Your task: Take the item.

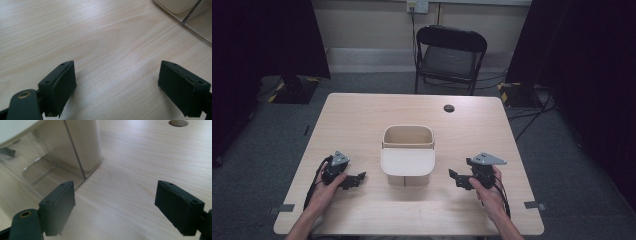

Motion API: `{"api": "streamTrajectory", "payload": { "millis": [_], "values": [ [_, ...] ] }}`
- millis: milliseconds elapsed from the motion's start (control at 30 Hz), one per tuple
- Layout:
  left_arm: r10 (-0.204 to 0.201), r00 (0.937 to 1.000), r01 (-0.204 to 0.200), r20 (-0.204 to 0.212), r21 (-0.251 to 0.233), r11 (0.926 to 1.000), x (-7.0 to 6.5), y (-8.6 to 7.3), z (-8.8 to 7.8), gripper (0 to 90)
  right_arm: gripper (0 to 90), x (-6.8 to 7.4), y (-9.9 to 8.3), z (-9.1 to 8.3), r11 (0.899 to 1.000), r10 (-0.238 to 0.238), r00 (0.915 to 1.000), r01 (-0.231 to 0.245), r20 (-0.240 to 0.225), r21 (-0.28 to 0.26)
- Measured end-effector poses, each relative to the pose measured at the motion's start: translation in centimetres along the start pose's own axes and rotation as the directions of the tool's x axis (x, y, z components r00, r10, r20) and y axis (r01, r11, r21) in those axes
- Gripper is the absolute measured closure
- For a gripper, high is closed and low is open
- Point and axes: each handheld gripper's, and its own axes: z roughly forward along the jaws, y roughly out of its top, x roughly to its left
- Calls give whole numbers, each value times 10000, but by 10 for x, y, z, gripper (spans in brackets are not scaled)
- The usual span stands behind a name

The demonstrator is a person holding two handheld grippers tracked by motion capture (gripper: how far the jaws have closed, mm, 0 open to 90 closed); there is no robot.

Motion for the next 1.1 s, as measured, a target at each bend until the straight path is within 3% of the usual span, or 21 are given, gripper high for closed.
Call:
{"api": "streamTrajectory", "payload": {
  "millis": [233, 633, 1100],
  "values": [
    [1, 10000, -1, 0, 4, 10000, 0, 0, 0, 142, 163, 13, 5, -1, 9997, -215, 9983, 211, -548, -81],
    [1, 10000, -1, -1, 6, 10000, 0, 0, 0, 142, 144, 38, 11, 2, 9963, -856, 9863, 834, -1412, -213],
    [-1, 10000, 1, -3, 6, 10000, 0, 0, 0, 141, 143, 55, 16, 9, 9944, -1052, 9778, 1024, -1814, -247]
  ]
}}
